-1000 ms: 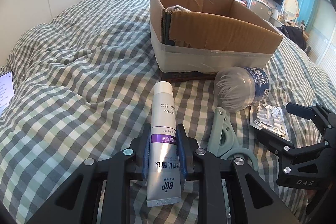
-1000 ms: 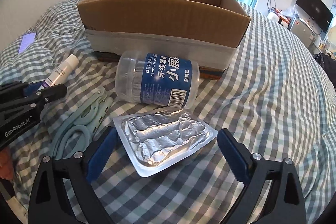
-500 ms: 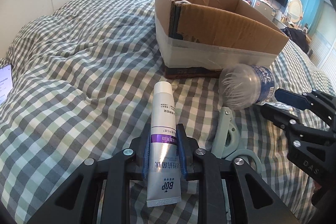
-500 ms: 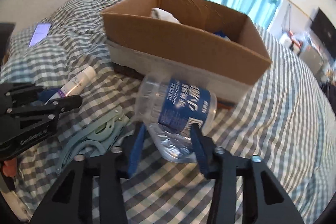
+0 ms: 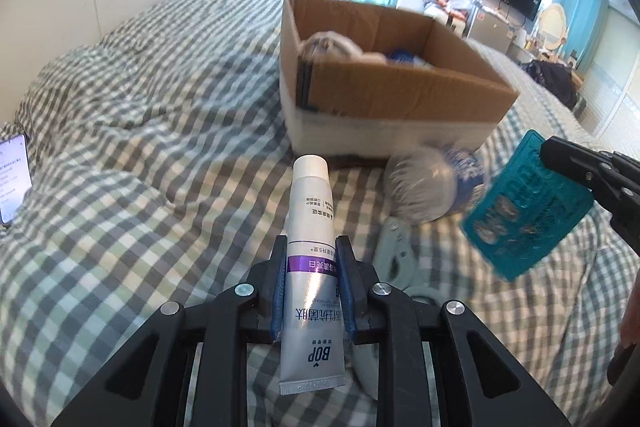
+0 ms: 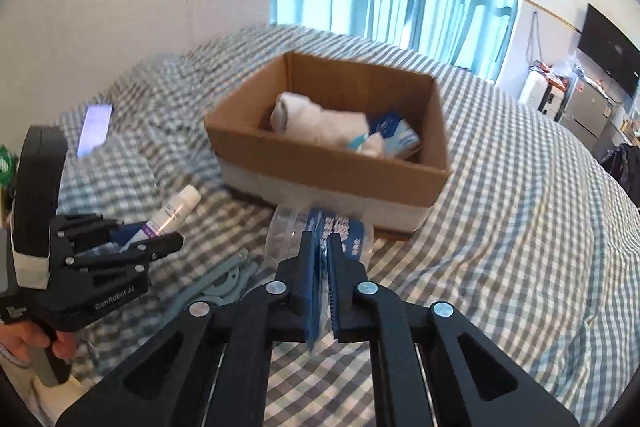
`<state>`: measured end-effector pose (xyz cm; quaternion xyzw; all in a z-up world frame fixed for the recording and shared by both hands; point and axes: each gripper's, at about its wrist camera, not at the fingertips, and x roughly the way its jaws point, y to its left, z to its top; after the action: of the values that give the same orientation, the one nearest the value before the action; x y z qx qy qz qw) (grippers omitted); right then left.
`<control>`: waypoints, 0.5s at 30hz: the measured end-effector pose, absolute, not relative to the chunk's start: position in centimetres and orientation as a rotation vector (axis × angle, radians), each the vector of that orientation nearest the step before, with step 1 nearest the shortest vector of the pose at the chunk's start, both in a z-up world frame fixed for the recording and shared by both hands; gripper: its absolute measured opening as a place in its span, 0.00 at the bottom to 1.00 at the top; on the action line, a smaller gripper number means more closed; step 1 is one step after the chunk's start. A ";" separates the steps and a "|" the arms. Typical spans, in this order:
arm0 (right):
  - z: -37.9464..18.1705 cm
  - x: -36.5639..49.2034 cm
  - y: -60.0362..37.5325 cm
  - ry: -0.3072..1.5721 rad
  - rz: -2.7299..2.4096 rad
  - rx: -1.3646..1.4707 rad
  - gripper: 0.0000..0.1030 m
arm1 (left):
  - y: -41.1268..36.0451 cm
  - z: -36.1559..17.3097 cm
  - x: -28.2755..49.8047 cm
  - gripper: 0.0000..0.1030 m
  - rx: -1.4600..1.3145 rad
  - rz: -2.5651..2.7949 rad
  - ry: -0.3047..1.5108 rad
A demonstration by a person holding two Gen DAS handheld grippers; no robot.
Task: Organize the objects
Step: 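Grasp the toothpaste tube with the left tool while the right tool grasps the teal blister pack, then lower the toothpaste and blister pack into the box and open both tools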
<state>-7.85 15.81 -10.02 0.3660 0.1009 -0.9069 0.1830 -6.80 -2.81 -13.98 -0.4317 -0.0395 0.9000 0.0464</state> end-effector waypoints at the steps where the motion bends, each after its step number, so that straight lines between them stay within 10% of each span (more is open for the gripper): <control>1: -9.4 -7.6 15.9 0.282 -2.569 1.022 0.04 | -2.8 -13.4 -6.6 0.22 -1.299 2.751 -0.124; 15: -0.3 -6.5 16.5 0.298 -2.642 0.778 0.04 | -2.2 -4.0 -7.9 0.22 -1.022 2.790 -0.098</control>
<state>-6.47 16.49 -0.31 0.2759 0.1056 -0.9374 0.1845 -7.91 -2.17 -4.01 -0.3427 -0.0329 0.9351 0.0844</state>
